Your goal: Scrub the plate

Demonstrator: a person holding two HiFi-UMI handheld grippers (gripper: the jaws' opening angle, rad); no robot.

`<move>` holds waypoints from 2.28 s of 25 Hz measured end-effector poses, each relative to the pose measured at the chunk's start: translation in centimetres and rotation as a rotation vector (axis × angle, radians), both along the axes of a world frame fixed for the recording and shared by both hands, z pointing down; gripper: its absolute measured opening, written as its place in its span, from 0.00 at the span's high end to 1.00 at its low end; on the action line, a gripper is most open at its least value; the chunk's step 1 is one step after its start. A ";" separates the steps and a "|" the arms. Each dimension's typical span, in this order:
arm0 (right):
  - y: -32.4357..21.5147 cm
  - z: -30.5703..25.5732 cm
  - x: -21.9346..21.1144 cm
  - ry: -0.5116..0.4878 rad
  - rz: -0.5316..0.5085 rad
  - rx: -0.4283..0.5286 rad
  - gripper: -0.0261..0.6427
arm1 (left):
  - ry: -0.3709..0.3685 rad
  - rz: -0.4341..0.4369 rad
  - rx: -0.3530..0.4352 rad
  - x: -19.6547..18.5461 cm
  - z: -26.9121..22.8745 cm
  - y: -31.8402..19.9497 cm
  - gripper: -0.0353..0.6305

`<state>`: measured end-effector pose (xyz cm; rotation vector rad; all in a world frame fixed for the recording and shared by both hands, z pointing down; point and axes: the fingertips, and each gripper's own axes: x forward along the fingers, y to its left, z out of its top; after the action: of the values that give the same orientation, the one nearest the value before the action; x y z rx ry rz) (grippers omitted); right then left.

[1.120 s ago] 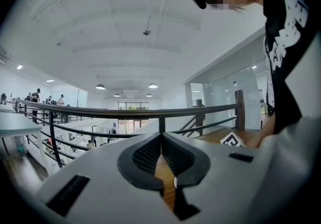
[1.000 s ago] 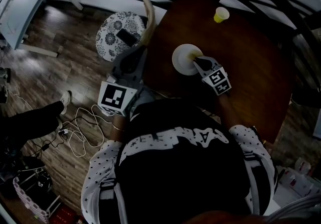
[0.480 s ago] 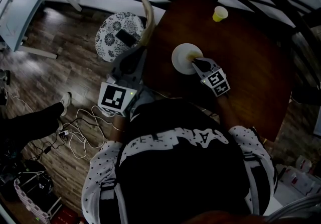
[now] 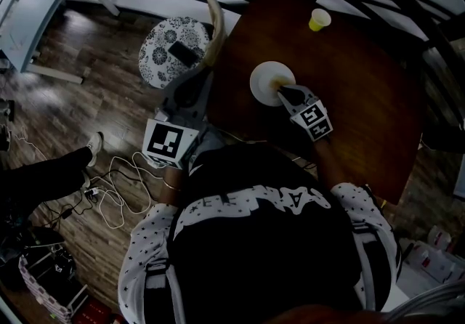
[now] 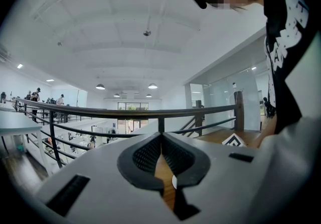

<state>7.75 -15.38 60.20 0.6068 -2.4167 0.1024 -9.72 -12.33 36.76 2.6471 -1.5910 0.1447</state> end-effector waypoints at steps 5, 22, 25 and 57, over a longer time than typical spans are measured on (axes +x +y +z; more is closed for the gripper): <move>0.2 0.1 -0.4 -0.002 0.000 -0.002 0.89 | 0.001 -0.004 -0.001 -0.4 0.1 0.2 0.92; 1.6 -0.2 -1.3 -0.008 -0.010 -0.005 0.89 | 0.004 -0.007 0.006 -1.0 -0.1 1.1 0.92; 1.9 -0.1 -1.5 -0.010 -0.012 -0.006 0.89 | 0.004 -0.010 0.007 -1.1 -0.2 1.3 0.92; 3.9 -0.7 -3.7 -0.040 -0.050 -0.018 0.89 | 0.006 -0.040 0.008 -2.5 -0.2 3.1 0.92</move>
<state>4.07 -11.52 59.53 0.5407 -2.4649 0.1163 -12.20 -9.22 36.54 2.6171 -1.6452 0.1283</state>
